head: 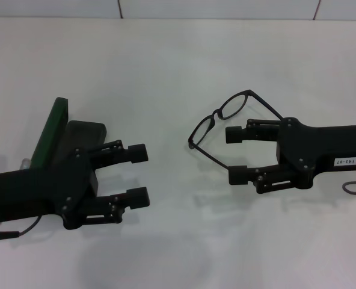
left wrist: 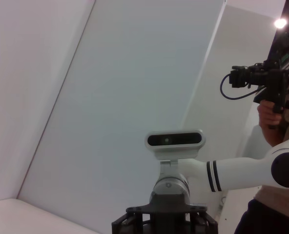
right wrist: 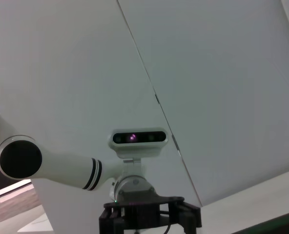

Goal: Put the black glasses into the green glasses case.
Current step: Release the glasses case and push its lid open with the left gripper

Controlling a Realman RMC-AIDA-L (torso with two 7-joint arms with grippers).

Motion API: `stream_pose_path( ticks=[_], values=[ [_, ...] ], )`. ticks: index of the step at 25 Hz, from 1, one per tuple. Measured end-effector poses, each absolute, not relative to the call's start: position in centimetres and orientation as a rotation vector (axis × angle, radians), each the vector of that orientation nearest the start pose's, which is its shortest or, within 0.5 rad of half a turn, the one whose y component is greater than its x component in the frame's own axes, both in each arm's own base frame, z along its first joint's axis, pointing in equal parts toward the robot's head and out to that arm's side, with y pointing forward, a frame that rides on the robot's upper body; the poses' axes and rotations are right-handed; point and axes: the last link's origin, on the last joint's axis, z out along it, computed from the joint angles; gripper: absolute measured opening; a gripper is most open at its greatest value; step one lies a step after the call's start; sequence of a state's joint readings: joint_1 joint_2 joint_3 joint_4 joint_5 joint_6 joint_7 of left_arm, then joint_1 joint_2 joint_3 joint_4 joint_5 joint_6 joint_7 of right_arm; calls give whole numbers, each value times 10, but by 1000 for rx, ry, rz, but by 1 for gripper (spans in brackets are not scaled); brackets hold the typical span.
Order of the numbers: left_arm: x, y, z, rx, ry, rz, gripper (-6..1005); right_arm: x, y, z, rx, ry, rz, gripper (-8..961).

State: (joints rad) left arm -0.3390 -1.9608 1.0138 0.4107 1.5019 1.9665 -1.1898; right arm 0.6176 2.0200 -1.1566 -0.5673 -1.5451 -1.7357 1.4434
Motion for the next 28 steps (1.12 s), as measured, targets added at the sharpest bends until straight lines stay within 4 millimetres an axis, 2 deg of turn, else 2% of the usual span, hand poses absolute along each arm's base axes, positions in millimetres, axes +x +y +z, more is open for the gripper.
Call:
stream_pose_path(
  ticks=[11,16,18,21,23,26,28],
  values=[
    [-272,237,23,-2757,-559,-1364,813,186,316,-19,-3045,453,1084,851],
    [-269,243,27,-2719,-596,-1393,811,198,321,-17,-2946,429,1065,852],
    [-249,262,38,-2712,-682,-1433,810,207,323,-13,-2883,432,1055,852],
    [-221,278,49,-2793,-722,-1247,809,222,321,-2,-2784,449,1073,852],
    [-202,286,59,-2825,-755,-1020,808,235,317,7,-2710,459,1094,851],
    [-176,294,75,-2784,-853,-686,804,252,310,21,-2605,470,1119,851],
    [-161,298,84,-2693,-885,-459,800,264,304,29,-2538,480,1125,851]
  ],
)
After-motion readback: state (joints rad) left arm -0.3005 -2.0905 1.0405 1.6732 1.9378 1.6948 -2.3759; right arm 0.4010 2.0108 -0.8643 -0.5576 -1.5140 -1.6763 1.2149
